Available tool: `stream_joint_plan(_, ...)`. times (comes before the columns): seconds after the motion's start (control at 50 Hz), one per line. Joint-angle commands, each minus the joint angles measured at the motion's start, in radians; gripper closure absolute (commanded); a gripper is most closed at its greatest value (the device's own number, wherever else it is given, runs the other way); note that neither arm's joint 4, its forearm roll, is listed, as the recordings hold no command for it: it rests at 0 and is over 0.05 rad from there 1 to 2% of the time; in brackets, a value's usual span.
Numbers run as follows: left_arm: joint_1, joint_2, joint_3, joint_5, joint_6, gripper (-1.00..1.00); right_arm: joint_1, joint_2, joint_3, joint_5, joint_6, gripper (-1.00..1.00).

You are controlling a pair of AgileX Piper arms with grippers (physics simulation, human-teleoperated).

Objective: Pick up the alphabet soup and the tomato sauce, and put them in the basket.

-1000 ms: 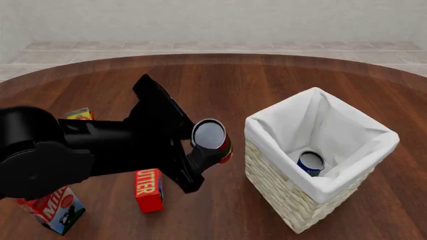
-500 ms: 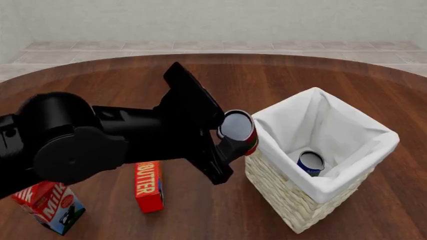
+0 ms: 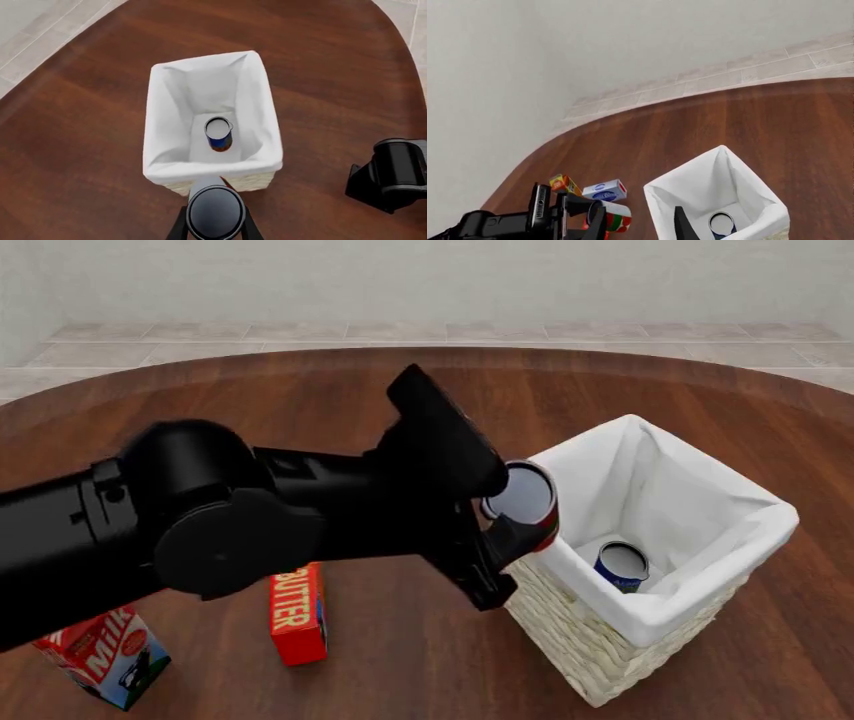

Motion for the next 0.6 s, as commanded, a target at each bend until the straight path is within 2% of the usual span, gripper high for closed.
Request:
stream_joint_plan(0.02, -0.017, 0.037, -0.028, -0.016, 0.019, 1.0, -0.003, -0.006, -0.008, 0.006, 0.007, -1.0)
stream_joint_plan(0.36, -0.015, 0.09, -0.079, -0.021, 0.029, 1.0, 0.006, -0.015, -0.024, 0.018, 0.011, -1.0)
stream_joint_plan(0.6, -0.007, 0.129, -0.165, 0.013, 0.055, 1.0, 0.008, -0.019, -0.032, 0.021, 0.018, -1.0)
